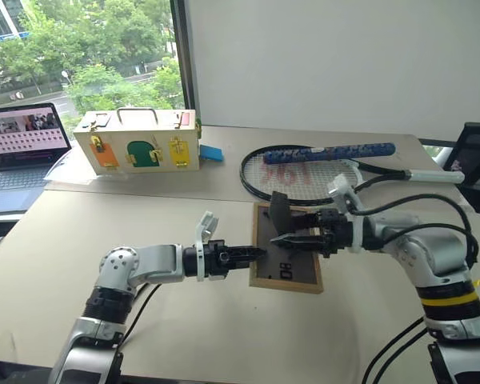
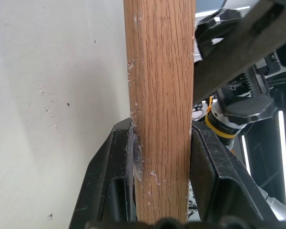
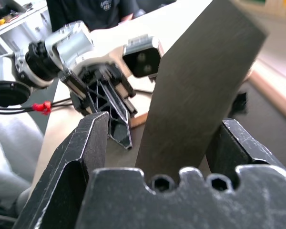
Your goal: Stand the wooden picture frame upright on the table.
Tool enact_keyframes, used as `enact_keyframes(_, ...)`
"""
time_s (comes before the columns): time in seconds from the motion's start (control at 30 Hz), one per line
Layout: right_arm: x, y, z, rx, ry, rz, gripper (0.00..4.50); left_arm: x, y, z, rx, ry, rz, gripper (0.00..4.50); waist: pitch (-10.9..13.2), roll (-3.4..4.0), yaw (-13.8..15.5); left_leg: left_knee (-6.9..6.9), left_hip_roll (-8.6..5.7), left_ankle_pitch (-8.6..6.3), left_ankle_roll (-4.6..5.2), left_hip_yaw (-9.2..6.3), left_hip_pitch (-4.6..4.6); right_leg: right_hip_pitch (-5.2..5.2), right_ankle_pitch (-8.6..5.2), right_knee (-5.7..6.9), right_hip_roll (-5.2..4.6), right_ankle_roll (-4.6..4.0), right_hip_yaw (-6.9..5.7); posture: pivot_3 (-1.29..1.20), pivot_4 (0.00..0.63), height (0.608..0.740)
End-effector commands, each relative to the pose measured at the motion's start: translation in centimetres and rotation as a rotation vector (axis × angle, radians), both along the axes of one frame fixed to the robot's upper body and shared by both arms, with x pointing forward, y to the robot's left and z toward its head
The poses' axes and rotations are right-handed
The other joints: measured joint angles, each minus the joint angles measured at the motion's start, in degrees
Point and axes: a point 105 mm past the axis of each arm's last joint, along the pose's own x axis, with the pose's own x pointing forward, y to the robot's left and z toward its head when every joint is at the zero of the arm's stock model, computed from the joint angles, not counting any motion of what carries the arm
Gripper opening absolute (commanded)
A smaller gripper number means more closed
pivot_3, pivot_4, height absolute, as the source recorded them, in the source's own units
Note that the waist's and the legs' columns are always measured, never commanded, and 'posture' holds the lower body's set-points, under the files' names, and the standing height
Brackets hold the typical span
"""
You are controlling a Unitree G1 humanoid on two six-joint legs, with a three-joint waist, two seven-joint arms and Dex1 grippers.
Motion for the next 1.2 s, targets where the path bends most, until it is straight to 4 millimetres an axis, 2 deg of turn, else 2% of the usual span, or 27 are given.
enact_keyframes(0.03,-1.0,-0.3,2.1,0.058,-0.094,0.013,3.44,0.1,0.8,1.7,-0.075,-0.040,0.026,1.13,0.0,0.00,-0.2,0.00,0.00,0.00,0.00,0.00,0.01,0.00,0.00,0.01,0.00,0.00,0.01,0.00,0.150,0.722)
enact_keyframes(0.1,-1.1,-0.4,2.4,0.076,-0.103,0.004,3.44,-0.1,1.0,1.7,-0.070,-0.045,0.021,1.13,0.0,0.00,-0.3,0.00,0.00,0.00,0.00,0.00,0.01,0.00,0.00,0.03,0.00,0.00,0.01,0.00,0.150,0.722)
enact_keyframes(0.27,-0.4,-2.0,1.4,0.018,-0.113,-0.108,3.44,-0.5,1.2,1.8,-0.047,-0.060,-0.016,1.13,0.0,0.00,-0.4,0.00,0.00,0.00,0.00,0.00,0.01,0.00,0.00,0.02,0.00,0.00,0.01,0.00,0.150,0.722)
enact_keyframes(0.33,0.4,-3.2,1.3,-0.009,-0.144,-0.190,3.44,-0.4,1.2,2.1,-0.053,-0.064,-0.021,1.13,0.0,0.00,-0.4,0.01,0.00,0.00,0.00,0.00,0.01,0.00,0.00,0.02,0.00,0.00,0.01,0.00,0.150,0.722)
enact_keyframes(0.4,1.6,-5.2,1.2,-0.072,-0.223,-0.306,3.44,-0.8,1.3,3.1,-0.089,-0.097,-0.060,1.13,0.0,0.00,-0.2,0.01,0.00,0.00,0.00,0.00,0.01,0.00,0.00,0.02,0.00,0.00,0.01,0.00,0.150,0.722)
enact_keyframes(0.43,2.3,-6.5,1.2,-0.165,-0.322,-0.371,3.44,-1.2,1.4,3.5,-0.108,-0.112,-0.097,1.13,0.0,0.00,-0.1,0.02,0.00,0.01,0.00,0.00,0.01,0.00,0.00,0.01,0.00,0.00,0.01,0.00,0.150,0.722)
enact_keyframes(0.5,3.0,-7.8,1.4,-0.299,-0.476,-0.428,3.44,-1.7,1.7,4.0,-0.123,-0.122,-0.138,1.13,0.0,0.01,0.0,0.02,-0.01,0.01,-0.01,0.01,-0.02,-0.02,-0.01,0.00,0.00,0.02,0.00,0.00,0.150,0.722)
enact_keyframes(0.57,3.2,-8.1,3.1,-0.326,-0.634,-0.463,3.44,-1.4,2.3,3.9,-0.116,-0.102,-0.132,1.13,0.0,0.01,-0.1,-0.01,-0.01,0.00,-0.01,0.01,-0.01,-0.05,-0.09,0.00,0.00,0.14,0.01,0.00,0.150,0.722)
enact_keyframes(0.6,3.3,-8.5,3.6,-0.393,-0.745,-0.474,3.44,-1.0,2.6,3.8,-0.115,-0.087,-0.123,1.13,0.0,0.02,-0.3,-0.04,0.00,0.01,0.00,0.01,0.00,-0.06,-0.15,0.00,0.01,0.24,0.00,0.00,0.150,0.722)
enact_keyframes(0.67,3.3,-8.9,3.3,-0.552,-0.934,-0.452,3.44,-0.7,2.8,3.8,-0.108,-0.067,-0.123,1.13,0.0,0.04,-0.5,-0.05,0.00,0.01,-0.01,0.01,0.01,-0.06,-0.20,0.02,0.01,0.33,0.02,0.00,0.150,0.722)
enact_keyframes(0.73,2.9,-8.9,2.1,-0.656,-1.052,-0.384,3.44,-0.5,2.8,3.7,-0.094,-0.057,-0.130,1.13,0.0,0.04,-0.5,-0.04,-0.01,0.01,-0.02,0.02,0.01,-0.05,-0.21,0.01,0.00,0.35,0.02,0.00,0.150,0.722)
enact_keyframes(0.77,2.7,-8.8,1.6,-0.729,-1.167,-0.345,3.44,-0.5,2.8,3.8,-0.093,-0.053,-0.138,1.13,0.0,0.04,-0.6,-0.04,-0.01,0.01,-0.02,0.01,0.01,-0.05,-0.21,0.00,0.00,0.35,0.02,0.00,0.150,0.722)
enact_keyframes(0.83,2.1,-7.9,1.4,-0.795,-1.386,-0.287,3.44,-0.4,2.7,3.8,-0.092,-0.045,-0.148,1.13,0.0,0.04,-0.7,-0.05,-0.01,0.01,-0.02,0.02,0.01,-0.04,-0.21,-0.02,0.00,0.35,0.02,0.00,0.150,0.722)
enact_keyframes(0.9,1.6,-6.8,0.7,-0.805,-1.517,-0.240,3.44,-0.4,2.6,3.8,-0.079,-0.046,-0.153,1.13,0.0,0.05,-0.7,-0.05,-0.01,0.02,-0.03,0.01,0.01,-0.06,-0.21,0.01,0.00,0.35,0.01,0.00,0.150,0.722)
enact_keyframes(1.03,1.2,-5.5,-0.9,-0.772,-1.635,-0.227,3.44,-0.5,2.4,4.2,-0.091,-0.061,-0.164,1.13,0.0,0.05,-0.9,-0.04,-0.01,0.05,-0.08,0.01,0.02,-0.05,-0.16,0.04,0.00,0.28,0.02,0.00,0.150,0.722)
enact_keyframes(1.2,1.0,-3.9,0.2,-0.688,-1.791,-0.287,3.44,-0.5,2.2,4.1,-0.083,-0.065,-0.167,1.13,0.0,0.05,-1.0,-0.04,-0.01,0.08,-0.11,0.00,0.03,-0.04,-0.01,0.08,-0.01,0.01,0.03,0.00,0.150,0.722)
